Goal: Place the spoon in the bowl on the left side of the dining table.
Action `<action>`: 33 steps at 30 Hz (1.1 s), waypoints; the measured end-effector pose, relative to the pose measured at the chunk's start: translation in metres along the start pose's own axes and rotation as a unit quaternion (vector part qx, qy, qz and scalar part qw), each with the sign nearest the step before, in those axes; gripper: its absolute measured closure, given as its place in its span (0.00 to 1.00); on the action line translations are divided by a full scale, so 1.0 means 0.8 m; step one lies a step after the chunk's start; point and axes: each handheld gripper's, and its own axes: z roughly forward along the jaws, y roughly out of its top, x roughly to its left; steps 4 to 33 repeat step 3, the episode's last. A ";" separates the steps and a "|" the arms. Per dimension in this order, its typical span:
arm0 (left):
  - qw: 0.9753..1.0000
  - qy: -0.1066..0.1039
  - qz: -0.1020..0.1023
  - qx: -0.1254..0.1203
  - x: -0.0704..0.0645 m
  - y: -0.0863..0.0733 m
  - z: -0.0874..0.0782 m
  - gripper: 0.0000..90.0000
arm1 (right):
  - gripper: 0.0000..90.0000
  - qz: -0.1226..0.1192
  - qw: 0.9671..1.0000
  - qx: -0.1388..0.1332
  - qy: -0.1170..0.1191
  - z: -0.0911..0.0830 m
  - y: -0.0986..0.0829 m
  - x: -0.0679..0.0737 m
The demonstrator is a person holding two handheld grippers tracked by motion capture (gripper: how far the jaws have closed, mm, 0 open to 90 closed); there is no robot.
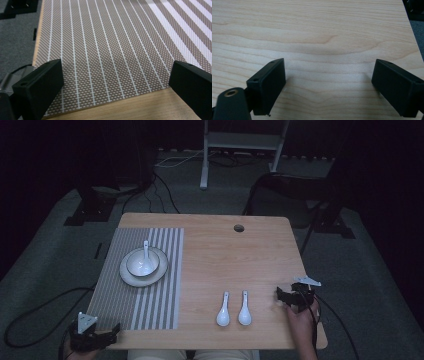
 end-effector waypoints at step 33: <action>1.000 -0.003 0.004 -0.003 -0.002 0.003 -0.002 0.00 | 0.12 0.000 1.000 0.000 0.000 0.000 0.000 0.000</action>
